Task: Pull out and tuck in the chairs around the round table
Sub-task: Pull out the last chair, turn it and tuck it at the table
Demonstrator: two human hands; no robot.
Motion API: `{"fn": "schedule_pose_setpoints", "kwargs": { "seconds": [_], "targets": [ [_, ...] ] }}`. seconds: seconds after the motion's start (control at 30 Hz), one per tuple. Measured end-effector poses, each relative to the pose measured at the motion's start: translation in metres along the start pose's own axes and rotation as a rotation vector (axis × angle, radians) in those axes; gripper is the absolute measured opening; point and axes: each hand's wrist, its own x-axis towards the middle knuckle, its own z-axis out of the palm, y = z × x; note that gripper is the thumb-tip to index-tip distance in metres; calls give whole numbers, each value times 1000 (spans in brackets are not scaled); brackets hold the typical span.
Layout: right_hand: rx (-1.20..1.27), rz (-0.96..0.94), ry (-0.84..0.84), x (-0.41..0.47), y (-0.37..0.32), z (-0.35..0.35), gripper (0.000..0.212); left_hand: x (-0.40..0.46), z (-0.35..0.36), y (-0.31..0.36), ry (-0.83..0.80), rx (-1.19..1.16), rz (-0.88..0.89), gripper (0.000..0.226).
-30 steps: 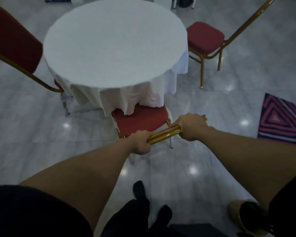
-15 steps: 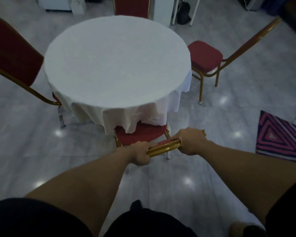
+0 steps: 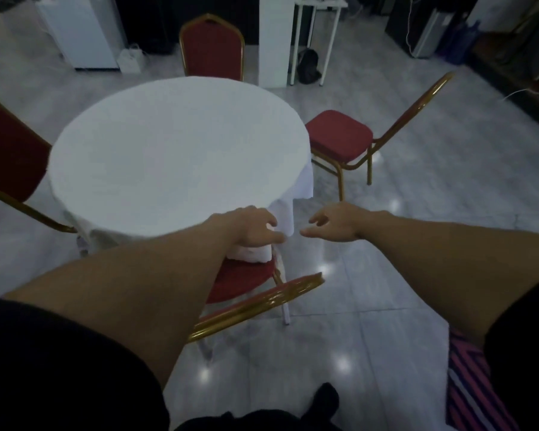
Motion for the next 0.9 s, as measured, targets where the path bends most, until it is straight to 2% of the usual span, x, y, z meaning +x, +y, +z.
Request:
{"fn": "schedule_pose_setpoints", "kwargs": {
  "seconds": [0.13, 0.3, 0.43, 0.5, 0.6, 0.8, 0.9],
  "targets": [
    [104, 19, 108, 7, 46, -41, 81, 48, -29, 56, 129, 33, 2, 62],
    [108, 46, 201, 5, 118, -85, 80, 102, -52, 130, 188, 12, -51, 67],
    [108, 86, 244, 12, 179, -114, 89, 134, -67, 189, 212, 34, -39, 66],
    [111, 91, 256, 15, 202, -125, 92, 153, -73, 204, 200, 38, -52, 69],
    [113, 83, 268, 26, 239, -143, 84, 191, -82, 222, 190, 38, -58, 73],
    [109, 139, 285, 63, 303, -186, 91, 271, -112, 262, 206, 35, 50, 50],
    [126, 186, 300, 85, 334, -212, 94, 320, -134, 277, 195, 37, 72, 59]
  ]
}}
